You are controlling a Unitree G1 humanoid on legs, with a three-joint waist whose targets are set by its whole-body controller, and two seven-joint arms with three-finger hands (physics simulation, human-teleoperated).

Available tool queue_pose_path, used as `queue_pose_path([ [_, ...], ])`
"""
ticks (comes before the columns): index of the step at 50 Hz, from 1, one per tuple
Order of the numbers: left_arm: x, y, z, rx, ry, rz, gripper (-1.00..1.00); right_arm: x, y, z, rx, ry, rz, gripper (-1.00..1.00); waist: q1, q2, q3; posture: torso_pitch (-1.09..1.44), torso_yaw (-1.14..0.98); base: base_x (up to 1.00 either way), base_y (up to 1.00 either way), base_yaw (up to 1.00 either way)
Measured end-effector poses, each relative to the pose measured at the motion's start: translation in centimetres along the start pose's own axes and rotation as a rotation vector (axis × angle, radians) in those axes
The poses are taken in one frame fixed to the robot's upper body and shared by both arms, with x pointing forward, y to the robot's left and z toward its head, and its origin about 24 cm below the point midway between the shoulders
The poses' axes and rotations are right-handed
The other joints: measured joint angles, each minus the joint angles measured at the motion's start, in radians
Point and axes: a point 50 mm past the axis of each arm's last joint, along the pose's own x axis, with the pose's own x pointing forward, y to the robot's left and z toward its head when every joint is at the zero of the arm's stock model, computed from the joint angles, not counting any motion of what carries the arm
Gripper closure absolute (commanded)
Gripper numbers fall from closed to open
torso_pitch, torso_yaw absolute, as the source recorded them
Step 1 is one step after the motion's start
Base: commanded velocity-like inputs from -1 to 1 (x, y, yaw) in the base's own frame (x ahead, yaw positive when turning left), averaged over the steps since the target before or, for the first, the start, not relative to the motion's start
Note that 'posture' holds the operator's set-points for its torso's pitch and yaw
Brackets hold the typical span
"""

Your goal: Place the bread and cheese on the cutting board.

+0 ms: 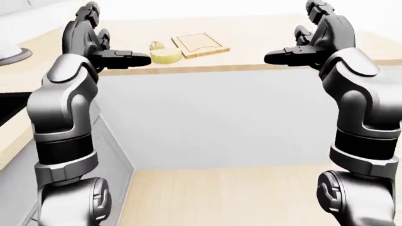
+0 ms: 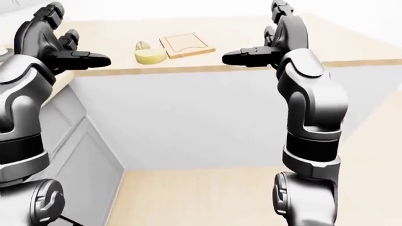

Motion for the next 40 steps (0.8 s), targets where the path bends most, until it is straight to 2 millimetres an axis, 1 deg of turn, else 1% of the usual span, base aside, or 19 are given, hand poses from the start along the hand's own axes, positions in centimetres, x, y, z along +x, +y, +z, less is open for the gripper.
queue_pose_path([
  [2,0.0,0.5,-0.7,-0.002,0.033,0.024,-1.00,0.2,0.5,-0.8,-0.001,0.038,0.022,-1.00,0.010,0.005,0.003,0.00,0.00,0.48,0.00,0.00],
  [4,0.1,0.6,-0.5,0.000,0.037,0.030,-1.00,0.2,0.5,-0.8,0.000,0.051,0.026,-1.00,0.016,-0.011,-0.004,0.00,0.00,0.50,0.00,0.00],
  [10,0.0,0.2,0.6,0.003,-0.018,0.018,-1.00,-0.1,0.3,1.0,-0.002,-0.033,0.015,-1.00,0.040,-0.083,-0.021,0.00,0.00,0.49,0.00,0.00],
  [12,0.0,0.1,1.0,0.004,-0.028,0.015,-1.00,-0.1,0.2,1.3,-0.003,-0.050,0.013,-1.00,0.035,-0.122,-0.029,0.00,0.00,0.49,0.00,0.00],
  [13,0.1,-0.2,0.8,0.002,-0.024,0.007,-1.00,-0.1,0.0,0.9,-0.001,-0.043,0.007,-1.00,0.025,-0.116,-0.020,0.00,0.00,0.49,0.00,0.00],
  [14,0.1,-0.4,0.4,0.003,-0.013,-0.001,-1.00,-0.1,-0.1,0.4,0.001,-0.021,0.000,-1.00,0.021,-0.120,-0.002,0.00,0.00,0.49,0.00,0.00],
  [15,0.2,-0.6,-0.1,0.003,0.004,-0.013,-1.00,-0.1,-0.4,-0.1,0.000,0.002,-0.010,-1.00,0.015,-0.125,0.006,0.00,0.00,0.48,0.00,0.00],
  [17,0.3,-0.7,-0.9,0.002,0.034,-0.019,-1.00,0.0,-0.6,-0.6,-0.002,0.031,-0.022,-1.00,0.006,-0.119,0.001,0.00,0.00,0.49,0.00,0.00],
  [20,0.2,-0.7,-0.6,0.003,0.035,-0.014,-1.00,-0.1,-0.5,-0.3,-0.005,0.015,-0.021,-1.00,-0.001,-0.090,-0.005,0.00,0.00,0.49,0.00,0.00],
  [22,0.1,-0.7,0.4,0.007,0.005,-0.013,-1.00,-0.2,-0.4,0.0,-0.007,-0.001,-0.017,-1.00,-0.010,-0.068,-0.006,0.00,0.00,0.43,0.00,0.00],
  [25,-0.1,-0.6,2.1,0.011,-0.057,-0.014,-1.00,-0.2,-0.4,0.5,-0.006,-0.021,-0.017,-1.00,-0.012,-0.031,-0.023,0.00,0.00,0.10,0.00,0.00],
  [26,-0.2,-0.5,2.5,0.011,-0.076,-0.011,-1.00,-0.2,-0.3,0.8,-0.006,-0.031,-0.014,-1.00,-0.007,-0.012,-0.025,0.00,0.00,0.00,0.00,0.00],
  [27,-0.3,-0.4,2.6,0.010,-0.086,-0.007,-1.00,-0.2,-0.1,0.6,-0.003,-0.033,-0.011,-1.00,-0.007,-0.014,-0.024,0.00,0.00,0.00,0.00,0.00],
  [28,-0.3,-0.2,2.2,0.009,-0.080,-0.002,-1.00,-0.1,0.1,0.3,-0.003,-0.023,-0.002,-1.00,-0.005,-0.020,-0.012,0.00,0.00,0.00,0.00,0.00],
  [31,0.1,0.1,0.3,0.003,0.001,0.014,-1.00,0.1,0.7,-0.8,-0.006,0.027,0.025,-1.00,0.002,-0.007,0.019,0.00,0.00,0.00,0.00,0.00],
  [35,0.2,-0.3,-0.4,0.007,0.041,0.006,-1.00,0.1,0.2,-1.0,0.000,0.047,0.011,-1.00,-0.002,-0.046,0.036,0.00,0.00,0.00,0.00,0.00],
  [38,0.2,-0.3,0.3,0.006,0.014,0.002,-1.00,0.0,-0.1,0.0,-0.002,0.008,-0.003,-1.00,-0.004,-0.097,0.022,0.00,0.00,0.00,0.00,0.00],
  [39,0.1,-0.3,0.5,0.003,0.002,0.002,-1.00,0.0,-0.1,0.3,-0.003,-0.008,-0.006,-1.00,-0.004,-0.103,0.015,0.00,0.00,0.12,0.00,0.00],
  [40,0.1,-0.5,0.1,0.001,0.011,-0.004,-1.00,0.0,-0.2,0.1,-0.003,-0.009,-0.011,-1.00,-0.008,-0.083,0.010,0.00,0.00,0.14,0.00,0.00],
])
